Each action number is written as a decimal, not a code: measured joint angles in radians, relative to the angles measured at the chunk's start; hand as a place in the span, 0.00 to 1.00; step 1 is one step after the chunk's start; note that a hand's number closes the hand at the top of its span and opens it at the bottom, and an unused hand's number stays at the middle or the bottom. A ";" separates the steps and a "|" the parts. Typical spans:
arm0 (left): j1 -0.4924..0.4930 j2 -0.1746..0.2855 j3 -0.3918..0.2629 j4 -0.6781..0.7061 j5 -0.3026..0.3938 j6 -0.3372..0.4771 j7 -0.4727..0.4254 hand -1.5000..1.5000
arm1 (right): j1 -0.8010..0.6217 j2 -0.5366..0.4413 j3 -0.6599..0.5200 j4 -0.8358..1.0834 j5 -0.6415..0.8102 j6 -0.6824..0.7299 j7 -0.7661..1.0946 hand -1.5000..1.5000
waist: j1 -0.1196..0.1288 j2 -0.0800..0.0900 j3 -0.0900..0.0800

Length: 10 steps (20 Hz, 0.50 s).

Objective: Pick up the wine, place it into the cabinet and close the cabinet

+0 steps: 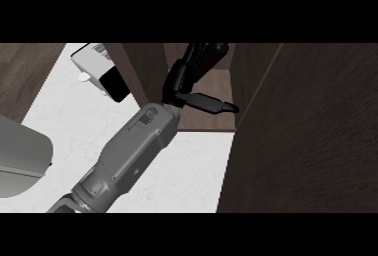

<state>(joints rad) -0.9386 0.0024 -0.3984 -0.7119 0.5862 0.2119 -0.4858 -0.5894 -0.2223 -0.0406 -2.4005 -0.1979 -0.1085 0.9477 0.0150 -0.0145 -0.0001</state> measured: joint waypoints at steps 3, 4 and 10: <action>0.079 -0.001 -0.078 -0.174 0.008 0.095 0.064 0.00 | -0.009 0.003 0.009 -0.001 0.012 -0.008 0.000 0.00 | 0.002 -0.001 0.000; 0.109 -0.001 -0.097 -0.232 0.001 0.121 0.085 0.00 | -0.017 -0.002 0.005 -0.002 0.012 -0.010 0.008 0.00 | 0.004 -0.001 0.000; 0.282 0.019 -0.213 -0.519 -0.041 0.309 0.160 0.00 | -0.029 -0.009 0.021 -0.008 0.016 -0.017 0.019 0.00 | 0.000 0.005 0.001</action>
<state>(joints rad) -0.6568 0.0213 -0.6114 -1.2311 0.5453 0.5208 -0.3257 -0.6188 -0.2309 -0.0197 -2.4087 -0.1817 -0.1260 0.9666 0.0155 -0.0095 0.0010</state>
